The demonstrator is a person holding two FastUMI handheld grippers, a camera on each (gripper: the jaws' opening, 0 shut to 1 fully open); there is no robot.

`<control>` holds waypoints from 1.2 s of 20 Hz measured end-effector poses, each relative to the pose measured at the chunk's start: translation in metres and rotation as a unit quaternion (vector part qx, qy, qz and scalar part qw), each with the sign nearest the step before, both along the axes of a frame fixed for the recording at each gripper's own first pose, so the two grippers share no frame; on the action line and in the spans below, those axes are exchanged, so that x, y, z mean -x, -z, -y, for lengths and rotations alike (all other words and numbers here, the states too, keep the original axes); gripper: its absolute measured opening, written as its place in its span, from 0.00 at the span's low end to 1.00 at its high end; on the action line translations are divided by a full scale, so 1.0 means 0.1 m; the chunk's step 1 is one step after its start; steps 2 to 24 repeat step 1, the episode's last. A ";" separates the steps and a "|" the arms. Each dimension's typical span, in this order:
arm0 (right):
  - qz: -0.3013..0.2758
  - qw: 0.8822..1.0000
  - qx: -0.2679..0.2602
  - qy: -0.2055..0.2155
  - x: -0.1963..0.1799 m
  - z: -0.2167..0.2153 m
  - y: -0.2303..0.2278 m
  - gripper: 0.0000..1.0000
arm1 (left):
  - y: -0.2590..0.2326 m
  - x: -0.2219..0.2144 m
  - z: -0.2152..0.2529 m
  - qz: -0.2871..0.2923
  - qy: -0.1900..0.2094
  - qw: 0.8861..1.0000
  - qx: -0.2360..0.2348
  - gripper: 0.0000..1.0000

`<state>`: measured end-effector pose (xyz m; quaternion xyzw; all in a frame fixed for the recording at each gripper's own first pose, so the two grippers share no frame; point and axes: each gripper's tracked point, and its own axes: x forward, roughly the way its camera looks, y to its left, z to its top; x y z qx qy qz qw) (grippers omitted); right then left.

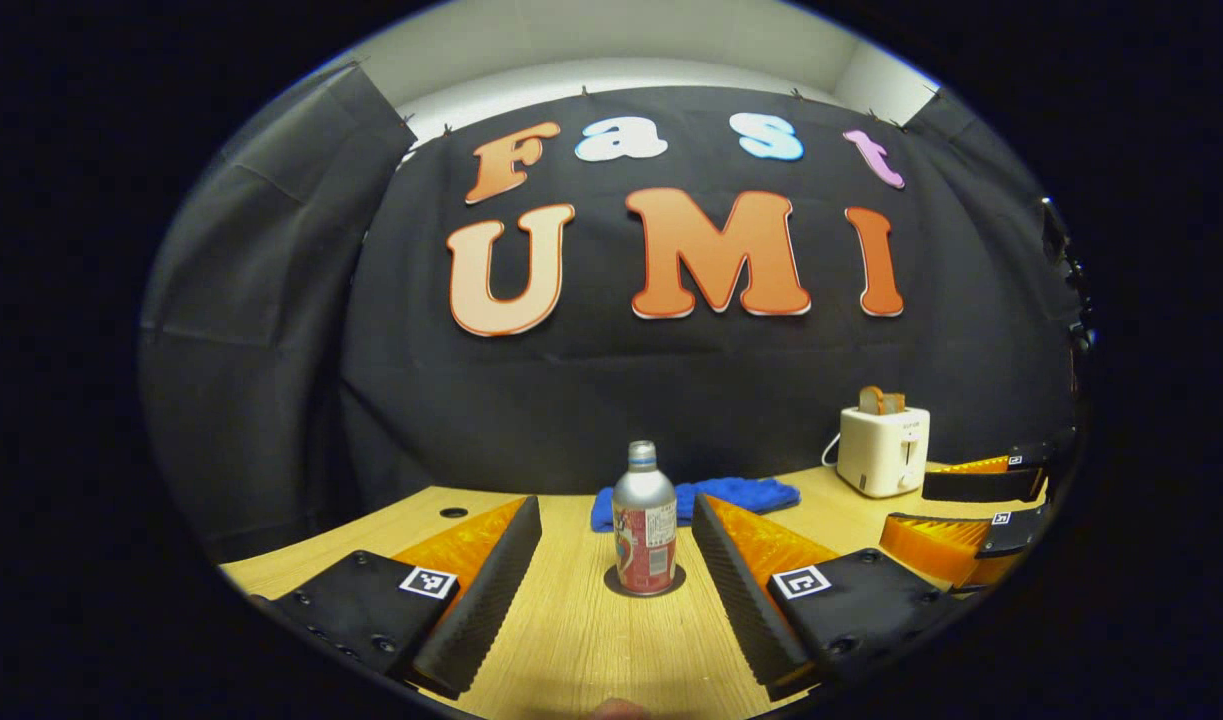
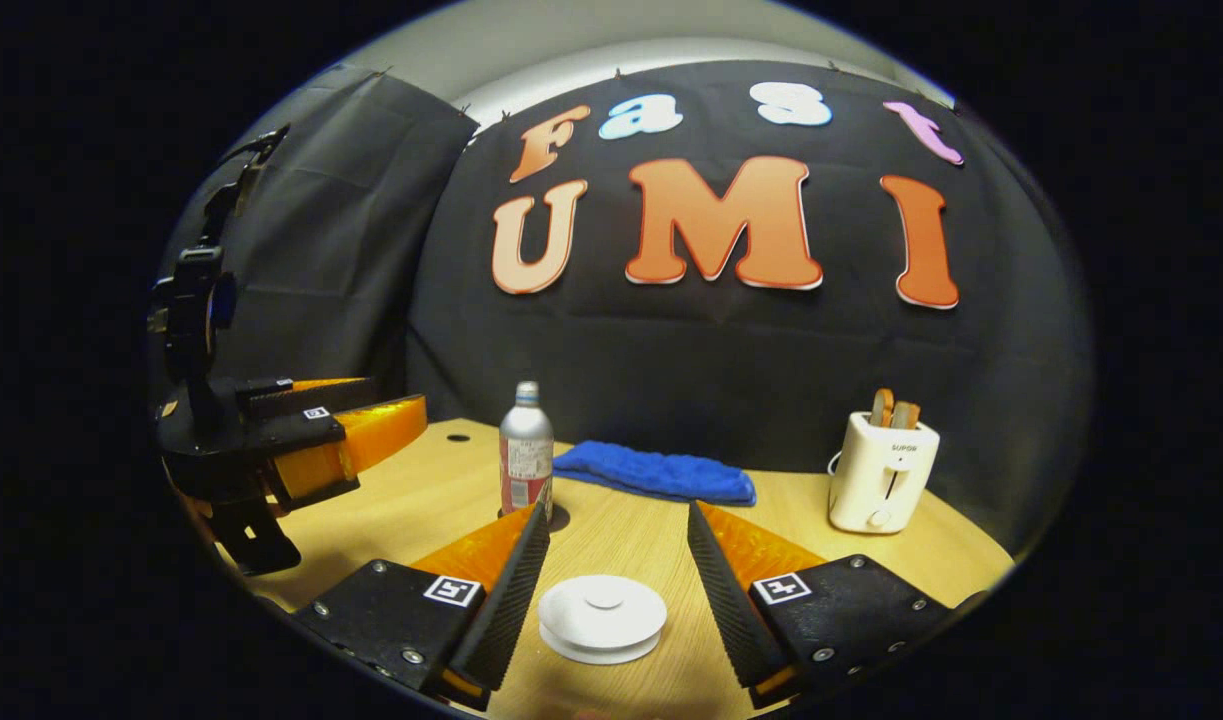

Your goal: Open the teacup lid with one hand, grasp the water bottle and pour water into the teacup with the other hand; after pouring, place the water bottle on the coaster and then close the teacup lid.

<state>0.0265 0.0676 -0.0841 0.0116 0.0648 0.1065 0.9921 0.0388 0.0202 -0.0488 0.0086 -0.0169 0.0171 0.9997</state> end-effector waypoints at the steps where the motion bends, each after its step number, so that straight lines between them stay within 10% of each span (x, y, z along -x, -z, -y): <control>1: 0.014 1.000 -0.008 0.009 0.01 0.05 -0.11 0.85 | -0.08 0.04 0.00 0.009 0.000 1.000 0.002 0.99; 24: 0.014 1.000 -0.008 0.009 0.01 0.05 -0.11 0.85 | -0.08 0.04 0.00 0.009 0.000 1.000 0.002 0.99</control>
